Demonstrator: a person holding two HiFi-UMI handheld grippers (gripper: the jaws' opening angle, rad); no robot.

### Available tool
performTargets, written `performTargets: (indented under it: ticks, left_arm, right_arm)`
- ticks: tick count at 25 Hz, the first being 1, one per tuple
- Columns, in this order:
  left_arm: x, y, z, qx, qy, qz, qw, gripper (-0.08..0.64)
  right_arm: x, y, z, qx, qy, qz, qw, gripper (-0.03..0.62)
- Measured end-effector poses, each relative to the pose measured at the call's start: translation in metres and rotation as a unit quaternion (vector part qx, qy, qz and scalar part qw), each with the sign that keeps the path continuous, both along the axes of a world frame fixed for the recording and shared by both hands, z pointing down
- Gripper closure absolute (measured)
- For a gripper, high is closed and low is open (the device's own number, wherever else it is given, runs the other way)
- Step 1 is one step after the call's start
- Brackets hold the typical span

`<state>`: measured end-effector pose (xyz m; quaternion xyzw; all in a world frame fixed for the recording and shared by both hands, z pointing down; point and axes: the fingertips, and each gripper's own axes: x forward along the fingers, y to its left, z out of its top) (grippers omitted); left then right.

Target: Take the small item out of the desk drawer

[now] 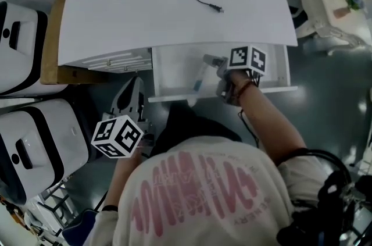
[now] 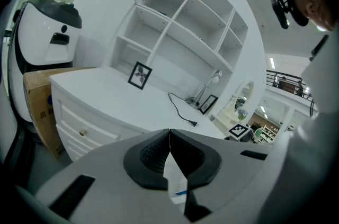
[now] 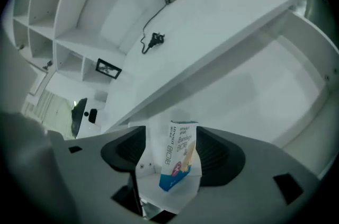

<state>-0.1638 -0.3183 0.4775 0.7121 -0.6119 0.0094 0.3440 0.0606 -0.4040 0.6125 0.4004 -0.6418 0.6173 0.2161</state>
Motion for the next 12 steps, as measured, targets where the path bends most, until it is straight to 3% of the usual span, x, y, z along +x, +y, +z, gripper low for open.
performTargets:
  ticks: [4,12]
  left_arm:
    - [-0.009,0.006,0.01,-0.01,0.004,-0.014,0.9998,0.531]
    - [-0.013,0.005,0.018,-0.012,0.005,-0.012,0.9998,0.531]
  right_arm:
    - [0.002,-0.004,0.021,-0.038,0.023,0.051,0.998,0.287]
    - [-0.007,0.002,0.039,-0.064,0.039,0.062,0.995,0.29]
